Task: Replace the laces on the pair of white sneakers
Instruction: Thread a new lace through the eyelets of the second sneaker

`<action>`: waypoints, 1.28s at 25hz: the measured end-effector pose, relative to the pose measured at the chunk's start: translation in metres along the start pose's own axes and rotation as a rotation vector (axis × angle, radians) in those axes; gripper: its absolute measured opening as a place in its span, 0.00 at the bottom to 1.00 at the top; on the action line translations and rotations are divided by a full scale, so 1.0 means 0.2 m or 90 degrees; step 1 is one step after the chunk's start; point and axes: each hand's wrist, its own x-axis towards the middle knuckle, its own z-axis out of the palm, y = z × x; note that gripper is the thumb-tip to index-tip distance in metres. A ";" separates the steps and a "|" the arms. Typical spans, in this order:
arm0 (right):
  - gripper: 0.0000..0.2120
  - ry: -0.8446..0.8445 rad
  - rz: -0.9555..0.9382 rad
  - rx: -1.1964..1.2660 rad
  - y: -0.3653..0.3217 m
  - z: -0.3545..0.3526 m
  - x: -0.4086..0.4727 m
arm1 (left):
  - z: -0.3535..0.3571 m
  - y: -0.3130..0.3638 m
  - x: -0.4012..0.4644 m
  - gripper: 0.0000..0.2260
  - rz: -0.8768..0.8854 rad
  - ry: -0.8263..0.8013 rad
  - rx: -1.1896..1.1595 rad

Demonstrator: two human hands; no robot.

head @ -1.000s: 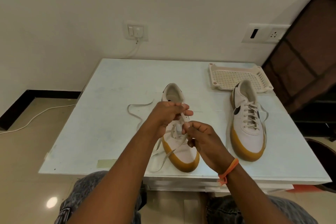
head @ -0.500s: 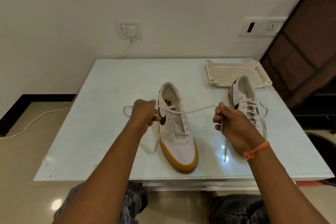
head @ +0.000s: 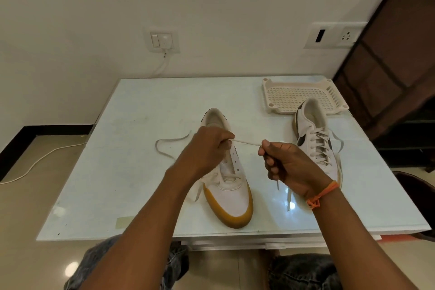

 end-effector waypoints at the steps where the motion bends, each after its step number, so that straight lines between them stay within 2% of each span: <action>1: 0.13 0.014 -0.006 0.004 0.00 -0.02 0.00 | -0.03 -0.03 0.00 0.10 -0.001 0.009 0.041; 5: 0.13 0.057 0.009 0.013 -0.01 -0.07 0.01 | -0.12 -0.11 -0.05 0.12 -0.092 -0.019 0.202; 8: 0.12 0.114 0.034 0.008 0.01 -0.08 0.03 | -0.22 -0.20 -0.11 0.09 -0.266 -0.117 0.312; 10: 0.12 0.142 0.047 -0.063 0.03 -0.07 0.03 | -0.30 -0.26 -0.18 0.10 -0.412 -0.180 0.378; 12: 0.12 0.114 0.054 -0.145 0.05 -0.04 0.03 | -0.35 -0.29 -0.23 0.14 -0.508 -0.200 0.445; 13: 0.12 0.084 0.058 -0.161 0.06 -0.02 0.03 | -0.35 -0.28 -0.24 0.16 -0.516 -0.197 0.479; 14: 0.12 0.047 0.060 -0.162 0.07 0.02 0.03 | -0.34 -0.26 -0.24 0.19 -0.489 -0.174 0.479; 15: 0.12 0.004 0.062 -0.149 0.08 0.05 0.03 | -0.31 -0.22 -0.21 0.22 -0.424 -0.126 0.413; 17: 0.13 -0.098 0.067 -0.108 0.08 0.09 0.03 | -0.22 -0.11 -0.16 0.22 -0.236 -0.057 0.118; 19: 0.16 -0.205 0.069 -0.075 0.08 0.11 0.02 | -0.09 0.06 -0.14 0.15 -0.108 -0.105 -0.100; 21: 0.20 -0.281 0.064 -0.085 0.08 0.10 0.01 | 0.04 0.13 -0.12 0.10 -0.062 -0.136 -0.155; 22: 0.21 -0.300 0.061 -0.104 0.07 0.09 0.01 | 0.08 0.13 -0.12 0.08 -0.053 -0.117 -0.143; 25: 0.26 -0.279 0.058 -0.143 0.04 0.05 0.00 | 0.13 0.07 -0.09 0.01 -0.066 -0.085 -0.098; 28: 0.32 -0.213 0.074 -0.117 0.01 0.03 0.00 | 0.12 0.05 -0.08 0.04 -0.106 -0.178 -0.177; 32: 0.23 -0.115 0.083 -0.176 0.02 0.03 0.01 | 0.06 0.02 -0.05 0.05 -0.095 -0.205 -0.124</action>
